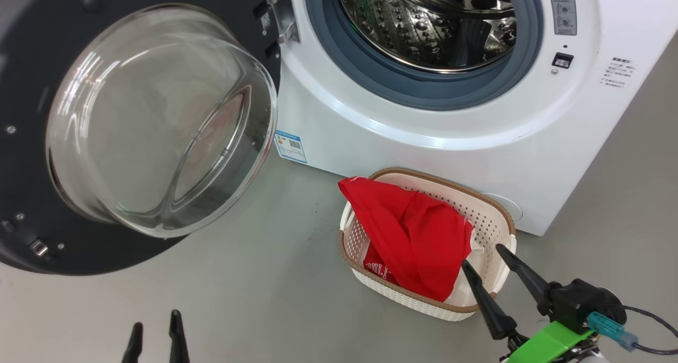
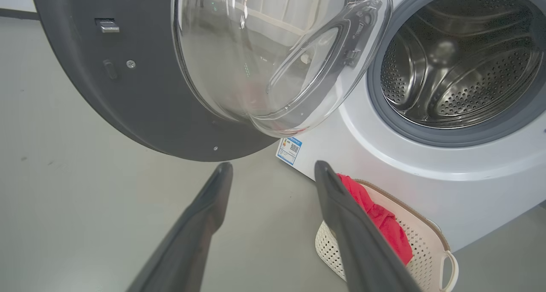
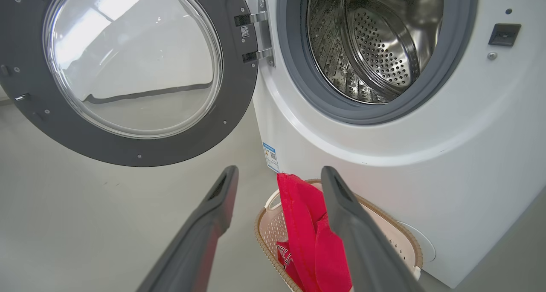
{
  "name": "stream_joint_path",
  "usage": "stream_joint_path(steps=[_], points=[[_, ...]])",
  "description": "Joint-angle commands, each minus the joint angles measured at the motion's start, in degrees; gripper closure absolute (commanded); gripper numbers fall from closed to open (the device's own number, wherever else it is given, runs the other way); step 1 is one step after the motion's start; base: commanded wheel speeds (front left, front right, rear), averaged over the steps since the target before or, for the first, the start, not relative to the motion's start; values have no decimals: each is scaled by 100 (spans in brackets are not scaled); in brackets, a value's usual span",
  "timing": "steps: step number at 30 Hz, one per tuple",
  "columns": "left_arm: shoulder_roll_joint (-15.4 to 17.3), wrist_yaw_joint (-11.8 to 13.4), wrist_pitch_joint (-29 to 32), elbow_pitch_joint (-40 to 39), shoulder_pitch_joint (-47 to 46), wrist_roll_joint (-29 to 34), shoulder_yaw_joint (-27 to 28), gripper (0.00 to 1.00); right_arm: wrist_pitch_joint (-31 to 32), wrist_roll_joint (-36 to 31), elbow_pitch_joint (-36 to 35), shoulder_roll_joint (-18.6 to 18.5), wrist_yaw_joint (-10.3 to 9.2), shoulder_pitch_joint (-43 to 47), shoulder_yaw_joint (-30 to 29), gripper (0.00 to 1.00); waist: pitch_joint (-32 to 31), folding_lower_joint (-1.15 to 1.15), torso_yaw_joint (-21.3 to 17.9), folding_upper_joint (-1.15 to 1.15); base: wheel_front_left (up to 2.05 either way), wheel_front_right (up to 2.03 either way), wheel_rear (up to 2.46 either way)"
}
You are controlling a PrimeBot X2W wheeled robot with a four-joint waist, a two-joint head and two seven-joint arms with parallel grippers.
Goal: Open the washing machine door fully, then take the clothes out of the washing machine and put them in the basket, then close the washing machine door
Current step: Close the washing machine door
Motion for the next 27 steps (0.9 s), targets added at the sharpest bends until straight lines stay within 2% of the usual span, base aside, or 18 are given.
stream_joint_path(steps=[1,10,11,12,13,14,15,19,22,25,27], points=[[60,95,-28,-192,-20,-78,237,0,-36,84,-74,-83,36,-195,200,0,-8,0,28,0,0,0,0],[60,151,-28,-310,21,-114,249,0,-36,180,21,-77,36,-308,343,0,-23,0,32,0,0,0,0],[60,130,-28,-319,0,-136,252,23,-36,181,18,-68,36,-293,329,0,-23,0,27,0,0,0,0],[60,100,-28,-342,-34,-164,270,59,-36,179,15,-56,36,-275,310,0,-25,0,24,0,0,0,0],[60,100,-28,-342,-34,-164,270,59,-36,179,15,-56,36,-275,310,0,-25,0,24,0,0,0,0],[60,62,-28,-384,-78,-146,302,89,-36,178,12,-45,36,-255,289,0,-27,0,20,0,0,0,0],[60,30,-28,-461,-140,-120,368,100,-36,177,10,-34,36,-234,264,0,-30,0,17,0,0,0,0],[60,-122,-28,-1101,-548,97,944,100,-36,157,-14,23,36,-132,131,0,-14,0,18,0,0,0,0],[60,-288,-28,-1852,-992,650,1536,100,-36,127,-38,88,36,-65,29,0,10,0,27,0,0,0,0],[85,-611,-28,-2410,-1535,1022,2223,100,-36,88,-67,172,36,-5,-48,0,37,0,35,0,0,0,0],[256,-812,-28,-2493,-1899,1179,2565,100,-36,64,-87,222,36,20,-76,0,57,0,37,0,0,0,0]])
